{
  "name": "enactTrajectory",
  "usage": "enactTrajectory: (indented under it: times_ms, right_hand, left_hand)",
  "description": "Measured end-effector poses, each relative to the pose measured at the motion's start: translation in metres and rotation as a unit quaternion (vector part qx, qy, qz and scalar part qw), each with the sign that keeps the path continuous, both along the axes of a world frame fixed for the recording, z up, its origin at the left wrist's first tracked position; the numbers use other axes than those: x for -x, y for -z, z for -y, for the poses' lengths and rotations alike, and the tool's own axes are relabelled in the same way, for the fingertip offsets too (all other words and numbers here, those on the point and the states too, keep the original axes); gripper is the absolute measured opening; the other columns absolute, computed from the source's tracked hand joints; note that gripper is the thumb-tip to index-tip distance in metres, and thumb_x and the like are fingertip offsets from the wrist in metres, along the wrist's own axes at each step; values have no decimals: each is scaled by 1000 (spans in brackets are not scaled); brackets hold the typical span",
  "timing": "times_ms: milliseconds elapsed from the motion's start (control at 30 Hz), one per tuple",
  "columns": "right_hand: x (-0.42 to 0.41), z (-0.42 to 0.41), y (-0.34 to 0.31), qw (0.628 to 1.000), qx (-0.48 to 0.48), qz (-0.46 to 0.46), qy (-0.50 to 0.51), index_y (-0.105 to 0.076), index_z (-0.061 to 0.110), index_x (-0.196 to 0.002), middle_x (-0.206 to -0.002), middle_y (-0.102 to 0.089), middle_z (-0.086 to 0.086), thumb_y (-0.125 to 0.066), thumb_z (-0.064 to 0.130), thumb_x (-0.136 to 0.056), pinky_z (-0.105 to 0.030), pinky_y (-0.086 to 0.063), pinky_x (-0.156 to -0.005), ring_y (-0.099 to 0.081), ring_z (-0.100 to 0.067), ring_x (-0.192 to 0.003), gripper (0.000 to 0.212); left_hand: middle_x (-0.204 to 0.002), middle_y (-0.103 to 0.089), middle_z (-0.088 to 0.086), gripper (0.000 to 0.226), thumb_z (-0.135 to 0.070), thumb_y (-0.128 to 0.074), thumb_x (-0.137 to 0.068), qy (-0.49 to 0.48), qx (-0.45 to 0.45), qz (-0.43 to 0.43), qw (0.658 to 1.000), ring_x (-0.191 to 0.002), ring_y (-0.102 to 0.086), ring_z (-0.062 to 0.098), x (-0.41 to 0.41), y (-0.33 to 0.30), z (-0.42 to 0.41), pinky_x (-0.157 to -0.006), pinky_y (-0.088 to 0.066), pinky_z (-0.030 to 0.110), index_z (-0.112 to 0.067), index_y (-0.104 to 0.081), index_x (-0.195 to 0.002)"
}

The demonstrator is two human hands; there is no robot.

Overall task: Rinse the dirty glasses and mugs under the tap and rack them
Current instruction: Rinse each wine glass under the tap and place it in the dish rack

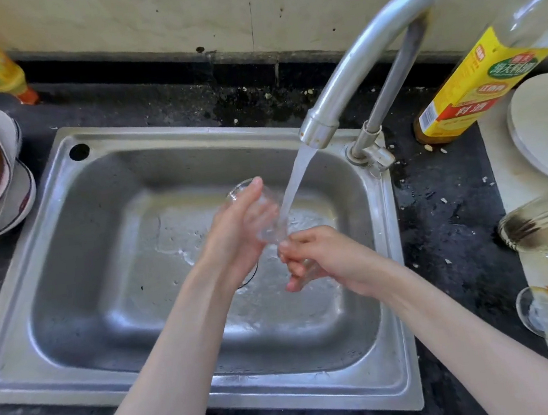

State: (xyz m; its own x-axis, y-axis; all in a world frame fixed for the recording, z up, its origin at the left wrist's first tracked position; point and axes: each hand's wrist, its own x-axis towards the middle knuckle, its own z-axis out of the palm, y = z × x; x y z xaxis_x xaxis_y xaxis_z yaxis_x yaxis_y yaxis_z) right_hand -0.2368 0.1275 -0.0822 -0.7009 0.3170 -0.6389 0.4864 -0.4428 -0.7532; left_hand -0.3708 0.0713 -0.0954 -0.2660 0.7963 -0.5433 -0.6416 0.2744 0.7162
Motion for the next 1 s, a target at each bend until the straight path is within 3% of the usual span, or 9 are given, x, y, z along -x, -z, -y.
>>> enactTrajectory:
  times_ms: [100,200,300,367,433,633,733,833,1000]
  right_hand:
    - [0,-6,-5,948,299,-71,81,-54,13,-66,-41,-43,9,-52,26,-90,-17,-48,-54,-49,-6,-48,27]
    - [-3,-6,-5,911,383,-93,120,-57,14,-62,-39,-43,10,-57,28,-85,-18,-50,-55,-52,-5,-44,27]
    - [-2,3,-1,996,63,37,47,-49,14,-62,-38,-46,7,-47,24,-97,-25,-54,-58,-57,-10,-43,37]
    - [-2,8,3,961,-251,104,-47,-48,17,-58,-43,-53,5,-46,25,-97,-30,-53,-69,-62,-12,-52,40]
    - [-1,7,3,947,-295,111,-63,-48,18,-58,-45,-54,5,-44,25,-97,-27,-49,-69,-62,-10,-52,40]
    - [8,-5,-12,990,125,21,67,-58,2,-85,-49,-55,0,-46,17,-97,-24,-52,-53,-60,-16,-50,23]
    - [12,-9,-14,975,199,-3,100,-59,-2,-98,-64,-64,-10,-44,15,-97,-34,-54,-72,-64,-22,-62,22]
    - [14,-8,-14,969,226,-12,101,-61,4,-90,-73,-69,-16,-40,18,-99,-35,-54,-76,-68,-28,-74,26]
    - [7,-8,-8,958,241,-71,141,-64,2,-89,-83,-67,-16,-44,24,-97,-29,-59,-67,-69,-31,-79,31]
  left_hand:
    - [-77,-55,6,41,-47,-58,-80,62,-25,29,997,-73,-54,17,0,0,-2,-72,-45,29,-7,-56,-88]
    - [-70,-58,1,32,-40,-54,-83,56,-43,58,996,-75,-55,15,-1,0,-8,-78,-42,28,-14,-68,-70]
    - [-64,-50,2,28,-33,-62,-83,25,10,59,998,-59,-53,14,-5,11,-14,-56,-45,25,-13,-60,-63]
    - [-61,-47,2,27,-31,-73,-75,1,35,57,998,-52,-49,15,-8,19,-16,-48,-44,25,-13,-56,-63]
    - [-57,-48,2,28,-30,-76,-71,-11,41,59,997,-50,-48,16,-10,21,-15,-46,-42,25,-14,-55,-61]
    - [-68,-39,9,41,-41,-65,-80,26,94,38,994,-53,-45,20,6,16,-13,-50,-42,28,-16,-36,-65]
    - [-76,-48,10,34,-38,-65,-83,-89,149,113,978,-66,-53,22,11,15,-10,-70,-46,34,-7,-52,-83]
    - [-97,-56,10,76,-44,-69,-78,-133,186,195,954,-65,-56,24,12,22,-2,-52,-49,30,-4,-35,-133]
    - [-112,-61,8,78,-40,-76,-73,-249,211,316,891,-90,-66,25,12,34,7,-63,-58,42,-6,-38,-133]
